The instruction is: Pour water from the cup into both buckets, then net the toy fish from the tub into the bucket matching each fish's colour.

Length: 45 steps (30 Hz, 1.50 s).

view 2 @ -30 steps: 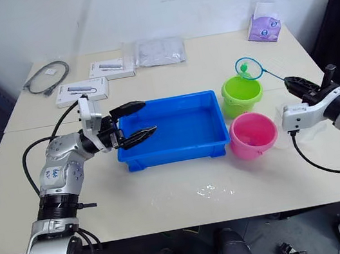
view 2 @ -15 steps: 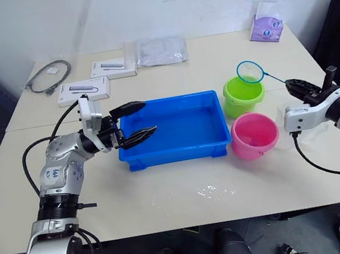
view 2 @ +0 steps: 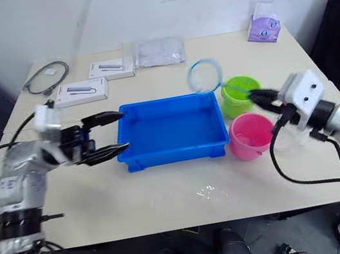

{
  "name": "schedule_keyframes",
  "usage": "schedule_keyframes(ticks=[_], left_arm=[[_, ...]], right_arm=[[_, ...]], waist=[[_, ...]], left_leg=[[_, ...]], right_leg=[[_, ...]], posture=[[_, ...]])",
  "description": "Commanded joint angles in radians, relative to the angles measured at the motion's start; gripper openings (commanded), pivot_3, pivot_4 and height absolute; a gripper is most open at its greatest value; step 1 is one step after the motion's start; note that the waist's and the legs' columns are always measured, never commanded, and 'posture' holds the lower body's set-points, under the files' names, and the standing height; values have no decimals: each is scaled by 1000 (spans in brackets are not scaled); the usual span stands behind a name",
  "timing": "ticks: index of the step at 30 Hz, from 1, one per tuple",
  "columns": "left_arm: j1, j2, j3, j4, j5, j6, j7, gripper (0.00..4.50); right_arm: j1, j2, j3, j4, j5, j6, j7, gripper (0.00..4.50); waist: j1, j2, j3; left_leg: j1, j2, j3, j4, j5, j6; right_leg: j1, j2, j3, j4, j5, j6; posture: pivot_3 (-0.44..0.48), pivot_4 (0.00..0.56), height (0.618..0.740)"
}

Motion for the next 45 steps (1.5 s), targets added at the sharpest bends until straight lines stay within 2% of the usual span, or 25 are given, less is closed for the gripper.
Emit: schedule_keyframes(ticks=[1,5,8,12,15,19,22,25,26,28,31,32,36,39,43,45], left_arm=[[64,80,43,-117,-64,58,-51,4424],[180,186,106,-128,-119,152,-88,4424],[306,240,103,-89,5,-10,-174,4424],[415,250,137,-120,0,-7,-153,4424],[446,248,131,-131,25,-48,-148,4424],[483,233,119,-169,40,-66,-118,4424],[510,242,114,-174,50,-78,-128,4424],[503,249,115,-145,65,-95,-129,4500],[498,251,115,-135,67,-97,-131,4500],[494,255,115,-124,71,-102,-134,4500],[493,256,119,-112,79,-109,-127,4500],[491,252,127,-103,86,-116,-115,4500],[460,245,143,-23,152,-195,-59,4500],[448,243,163,62,208,-265,-7,4500],[443,244,188,235,285,-414,38,4500],[417,248,181,337,314,-473,49,4500]], right_arm=[[22,-13,35,-142,79,126,69,0],[50,7,205,-198,-91,103,143,0],[63,96,322,-132,-214,23,159,0],[79,216,461,5,-379,-110,179,0],[56,274,505,98,-478,-190,179,0],[7,396,523,234,-497,-193,166,0],[-29,444,511,280,-503,-183,175,0],[-42,456,501,307,-498,-193,203,1240],[-41,455,491,303,-487,-192,213,1611],[-36,443,473,286,-485,-221,224,2682],[-12,413,424,189,-410,-156,254,4225],[0,387,406,135,-369,-111,274,4443],[68,271,273,-86,-210,12,307,4443],[176,166,96,-192,-150,14,329,4443],[350,122,-177,-199,-36,19,364,4443],[396,131,-278,-143,-33,-76,431,4443]], waist=[[5,0,0],[0,0,0],[-1,0,0],[-2,-1,-1],[-1,-1,-1],[-4,-2,-1],[-7,-1,-1],[-7,-1,-1],[-7,-1,-1],[-5,-1,-1],[-4,-1,-1],[-4,-1,-1],[-1,-1,0],[3,0,0],[4,-1,-1],[3,-2,-1]], left_leg=[[-1,-1,-1,1,0,0],[-1,-1,-2,1,-1,1],[-1,-1,-1,1,-1,1],[0,-1,0,0,-1,0],[0,-2,0,1,-1,0],[1,-2,0,1,-1,0],[1,-1,0,0,-2,-1],[2,0,1,0,-2,-1],[3,0,1,0,-2,-2],[3,0,1,0,-2,-2],[3,0,1,0,-2,-1],[3,0,1,0,-2,-1],[3,0,0,-1,-3,-1],[3,0,1,-1,-4,-1],[4,0,1,-2,-6,0],[5,0,2,-2,-6,0]], right_leg=[[0,-1,-1,0,0,0],[0,-1,-1,-1,0,-1],[-1,-1,-2,0,-1,-1],[-1,0,-1,-1,-1,-2],[-1,-1,-1,-1,-2,-3],[-1,-2,-1,0,-2,-3],[-1,-2,-1,1,-2,-4],[-1,-1,-1,1,-3,-4],[-1,-1,-1,1,-3,-5],[-1,-1,0,1,-3,-5],[-1,-1,0,1,-3,-5],[-1,-2,0,1,-3,-5],[-1,-2,-1,0,-3,-5],[-1,-2,-1,0,-3,-5],[0,-2,-1,-2,-3,-5],[0,-2,0,-1,-3,-5]], posture=[[0,150,740],[0,150,740],[0,150,740],[0,150,740],[0,150,740],[0,150,740],[0,150,740],[0,150,740],[0,150,740],[0,150,740],[0,150,740],[0,150,740],[0,150,740],[0,150,740],[0,150,740],[0,150,740]])
